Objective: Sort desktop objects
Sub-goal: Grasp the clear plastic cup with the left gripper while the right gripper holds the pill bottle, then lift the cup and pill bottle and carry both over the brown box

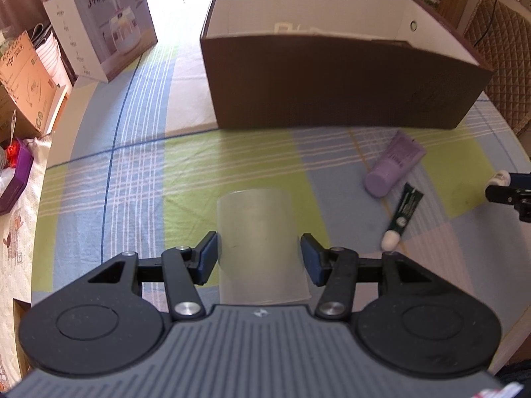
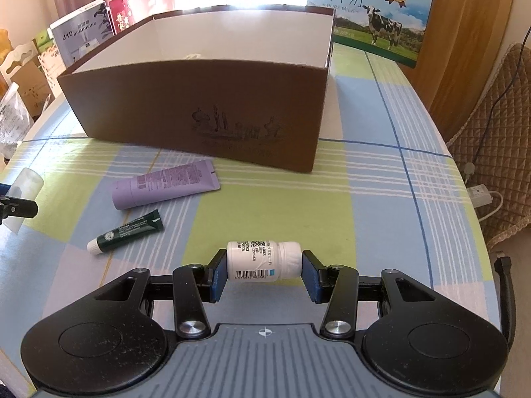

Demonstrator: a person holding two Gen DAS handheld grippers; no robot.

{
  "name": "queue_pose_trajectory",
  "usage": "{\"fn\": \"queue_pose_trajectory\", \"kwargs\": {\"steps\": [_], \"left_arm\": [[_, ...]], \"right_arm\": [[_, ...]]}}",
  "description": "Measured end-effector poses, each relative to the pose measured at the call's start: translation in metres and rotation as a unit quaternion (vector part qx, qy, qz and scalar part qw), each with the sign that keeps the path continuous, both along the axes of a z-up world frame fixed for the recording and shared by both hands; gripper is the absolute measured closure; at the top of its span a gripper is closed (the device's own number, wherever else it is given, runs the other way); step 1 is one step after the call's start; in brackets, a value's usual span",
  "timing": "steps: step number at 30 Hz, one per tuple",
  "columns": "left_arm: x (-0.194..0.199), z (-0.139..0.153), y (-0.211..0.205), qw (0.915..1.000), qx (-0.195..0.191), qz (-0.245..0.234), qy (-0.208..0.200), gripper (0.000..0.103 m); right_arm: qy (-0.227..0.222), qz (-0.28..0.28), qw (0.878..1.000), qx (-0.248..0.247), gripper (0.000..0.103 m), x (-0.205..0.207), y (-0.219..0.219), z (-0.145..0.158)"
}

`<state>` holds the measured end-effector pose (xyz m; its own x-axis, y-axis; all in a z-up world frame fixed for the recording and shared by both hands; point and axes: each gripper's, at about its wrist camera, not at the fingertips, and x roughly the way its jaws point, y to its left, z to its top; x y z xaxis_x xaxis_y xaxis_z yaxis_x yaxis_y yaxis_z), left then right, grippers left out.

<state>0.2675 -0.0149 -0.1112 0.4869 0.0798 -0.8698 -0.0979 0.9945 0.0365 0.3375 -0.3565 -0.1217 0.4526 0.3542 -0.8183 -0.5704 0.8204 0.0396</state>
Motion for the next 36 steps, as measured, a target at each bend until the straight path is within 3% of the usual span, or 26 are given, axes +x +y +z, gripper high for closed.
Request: {"fn": "queue_pose_trajectory", "kwargs": {"steps": [19,36], "left_arm": [[0.008,0.052,-0.04,0.9974,-0.017,-0.035,-0.061,0.054],[0.05,0.081,-0.051,0.993,-0.013,-0.066,-0.097,0.054]], "right_arm": [[0.034,0.026,0.996,0.075,0.059,-0.01,0.003,0.045],[-0.011,0.057,0.993,0.104,0.059,0.013,0.034,0.083]]}}
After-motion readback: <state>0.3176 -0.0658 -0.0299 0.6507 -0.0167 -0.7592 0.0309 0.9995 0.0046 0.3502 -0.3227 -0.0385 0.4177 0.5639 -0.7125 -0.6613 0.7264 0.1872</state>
